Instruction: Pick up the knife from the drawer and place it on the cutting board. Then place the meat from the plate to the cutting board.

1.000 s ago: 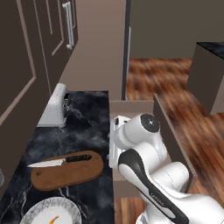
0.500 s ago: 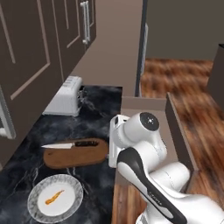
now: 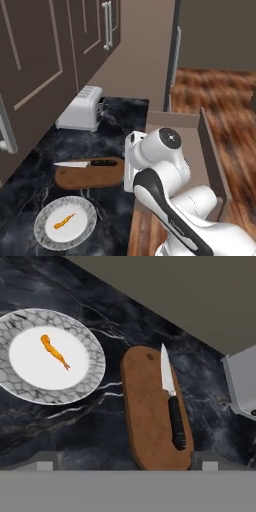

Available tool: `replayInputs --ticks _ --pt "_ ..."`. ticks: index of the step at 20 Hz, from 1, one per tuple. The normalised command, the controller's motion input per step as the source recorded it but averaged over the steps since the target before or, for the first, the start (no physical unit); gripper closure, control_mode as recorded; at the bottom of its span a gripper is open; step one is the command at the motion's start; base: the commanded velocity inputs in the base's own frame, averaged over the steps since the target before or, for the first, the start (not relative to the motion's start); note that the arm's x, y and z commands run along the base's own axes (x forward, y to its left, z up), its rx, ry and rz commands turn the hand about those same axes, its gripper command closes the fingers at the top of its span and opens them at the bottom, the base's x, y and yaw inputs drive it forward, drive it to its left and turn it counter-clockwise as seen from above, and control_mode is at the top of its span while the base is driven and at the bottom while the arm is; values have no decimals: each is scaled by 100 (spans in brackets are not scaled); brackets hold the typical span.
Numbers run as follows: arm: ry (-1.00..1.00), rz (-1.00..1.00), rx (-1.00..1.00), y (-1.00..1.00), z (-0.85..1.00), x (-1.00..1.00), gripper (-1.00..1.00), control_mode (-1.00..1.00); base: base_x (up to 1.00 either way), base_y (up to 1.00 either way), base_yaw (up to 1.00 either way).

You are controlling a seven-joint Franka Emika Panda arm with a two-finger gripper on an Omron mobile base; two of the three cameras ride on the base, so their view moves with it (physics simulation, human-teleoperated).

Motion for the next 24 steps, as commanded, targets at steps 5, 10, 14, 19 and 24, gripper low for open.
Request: replayInputs --ticks 5,10,14,19,24 --pt "0 0 0 0 0 0 -100 100 36 -1 27" --pt "0 0 0 0 0 0 -100 100 19 -6 43" --pt "0 0 0 0 0 0 -100 100 50 0 36" --pt "0 0 0 0 0 0 -100 100 38 16 24" --pt "0 0 0 0 0 0 -100 100 44 41 17"
